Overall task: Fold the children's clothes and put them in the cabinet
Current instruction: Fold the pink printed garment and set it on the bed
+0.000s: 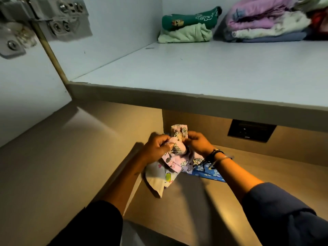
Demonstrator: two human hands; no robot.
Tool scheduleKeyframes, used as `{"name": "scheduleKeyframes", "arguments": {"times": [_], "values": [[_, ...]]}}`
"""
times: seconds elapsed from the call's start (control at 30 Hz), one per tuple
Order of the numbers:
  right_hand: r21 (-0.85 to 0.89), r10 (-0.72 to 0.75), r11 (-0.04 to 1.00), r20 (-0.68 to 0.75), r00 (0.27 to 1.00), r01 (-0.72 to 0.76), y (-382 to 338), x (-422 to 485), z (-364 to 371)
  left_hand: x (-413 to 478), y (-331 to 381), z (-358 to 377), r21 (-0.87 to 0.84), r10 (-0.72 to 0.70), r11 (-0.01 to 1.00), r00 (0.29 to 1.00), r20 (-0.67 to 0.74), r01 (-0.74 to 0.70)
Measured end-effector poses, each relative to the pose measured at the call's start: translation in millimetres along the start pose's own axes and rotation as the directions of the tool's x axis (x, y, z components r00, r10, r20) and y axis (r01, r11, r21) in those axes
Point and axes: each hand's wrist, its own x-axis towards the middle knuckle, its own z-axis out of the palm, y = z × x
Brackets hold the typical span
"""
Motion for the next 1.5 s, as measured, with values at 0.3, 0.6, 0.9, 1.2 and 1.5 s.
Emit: {"name": "scheduleKeyframes", "arguments": {"times": [0.3, 0.6, 0.9, 1.2, 1.5], "values": [[0.093, -0.276, 0.947, -0.253, 0.927, 0.307, -35.2, -140.0, -124.2, -7.7, 89.0, -5.8, -0.139, 0.146, 0.978, 0.985, -0.090, -0.158], [0.142, -0.112, 0.977, -0.289, 0.951, 0.159, -17.8, -231.3, -175.4, -4.0, 139.6, 61.2, -0.154, 0.229, 0.965, 0.968, 0.106, -0.211], [0.295, 0.020, 0.939, -0.566, 0.824, 0.180, -19.0, -210.1, -224.5, 40.8, 174.8, 111.2, -0.153, 0.305, 0.940, 0.952, -0.019, -0.304], [-0.020, -0.082, 0.997, -0.365, 0.927, 0.080, 57.2, -296.4, -206.7, -51.8, 118.3, 153.8, -0.087, 0.271, 0.961, 0.953, 0.134, -0.261], [0.034, 0.220, 0.976, -0.158, 0.963, -0.217, 146.6, -386.6, -133.7, -163.2, 42.2, 204.3, -0.032, 0.180, 0.982, 0.870, 0.459, -0.187]]}}
